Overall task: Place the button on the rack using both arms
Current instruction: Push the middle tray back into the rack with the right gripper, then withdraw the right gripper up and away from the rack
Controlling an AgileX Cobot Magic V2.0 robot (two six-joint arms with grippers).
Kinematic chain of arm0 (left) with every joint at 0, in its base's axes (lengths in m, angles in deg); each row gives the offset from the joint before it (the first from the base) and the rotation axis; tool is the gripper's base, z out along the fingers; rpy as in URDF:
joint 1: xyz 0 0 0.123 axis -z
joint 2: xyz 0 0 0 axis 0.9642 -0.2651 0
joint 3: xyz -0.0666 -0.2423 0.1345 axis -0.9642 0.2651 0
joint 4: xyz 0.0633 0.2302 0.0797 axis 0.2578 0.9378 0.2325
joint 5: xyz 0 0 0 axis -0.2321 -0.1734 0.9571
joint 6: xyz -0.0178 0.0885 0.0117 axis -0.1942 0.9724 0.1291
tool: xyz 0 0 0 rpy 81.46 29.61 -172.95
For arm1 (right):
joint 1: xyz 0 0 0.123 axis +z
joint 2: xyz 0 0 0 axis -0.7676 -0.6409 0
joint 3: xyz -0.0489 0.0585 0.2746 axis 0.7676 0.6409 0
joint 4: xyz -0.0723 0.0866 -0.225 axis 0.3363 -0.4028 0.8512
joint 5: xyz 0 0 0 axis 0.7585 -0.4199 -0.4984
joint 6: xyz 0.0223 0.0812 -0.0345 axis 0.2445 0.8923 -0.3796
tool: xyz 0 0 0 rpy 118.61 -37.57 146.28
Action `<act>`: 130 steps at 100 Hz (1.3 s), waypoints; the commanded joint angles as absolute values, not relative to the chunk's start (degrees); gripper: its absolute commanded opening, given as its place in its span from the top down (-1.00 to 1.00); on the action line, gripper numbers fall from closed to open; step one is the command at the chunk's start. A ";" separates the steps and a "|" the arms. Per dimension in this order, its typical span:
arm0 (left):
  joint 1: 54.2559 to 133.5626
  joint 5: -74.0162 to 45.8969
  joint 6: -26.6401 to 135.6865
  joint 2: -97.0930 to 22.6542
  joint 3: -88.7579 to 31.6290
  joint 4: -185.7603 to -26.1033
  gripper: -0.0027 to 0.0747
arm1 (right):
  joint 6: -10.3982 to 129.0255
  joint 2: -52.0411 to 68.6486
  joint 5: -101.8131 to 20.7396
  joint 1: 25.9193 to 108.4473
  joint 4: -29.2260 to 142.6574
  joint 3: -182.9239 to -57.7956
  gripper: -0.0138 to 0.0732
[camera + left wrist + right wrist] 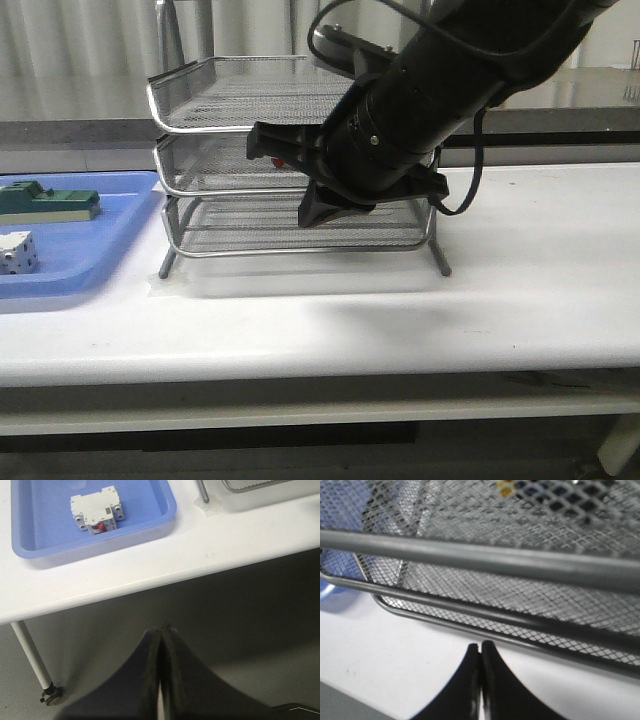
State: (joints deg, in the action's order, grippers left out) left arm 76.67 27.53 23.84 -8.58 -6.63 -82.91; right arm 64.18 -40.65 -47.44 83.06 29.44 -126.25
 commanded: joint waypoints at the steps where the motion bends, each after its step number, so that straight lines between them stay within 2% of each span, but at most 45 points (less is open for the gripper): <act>1: 76.60 24.48 23.50 -8.94 -8.18 -83.65 0.99 | 63.41 -36.93 -47.80 82.80 29.76 -128.08 0.82; 32: 76.60 24.48 23.50 -8.94 -8.18 -83.65 0.99 | 63.41 -31.20 -42.25 82.51 30.23 -126.83 0.82; 55: 76.60 24.48 23.50 -8.94 -8.18 -83.65 0.99 | 63.41 -24.49 -40.11 79.67 32.37 -120.77 0.82; 79: 76.60 24.48 23.50 -8.94 -8.18 -83.65 0.99 | 63.41 -15.05 -37.75 72.39 36.36 -113.30 0.82; 130: 76.60 24.48 23.50 -8.94 -8.18 -83.65 0.99 | 65.35 4.48 -26.12 56.20 49.67 -106.66 0.82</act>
State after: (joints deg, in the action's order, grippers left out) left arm 76.67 27.58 23.84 -8.58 -6.63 -82.91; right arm 64.70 -0.40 -25.29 58.27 47.84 -105.92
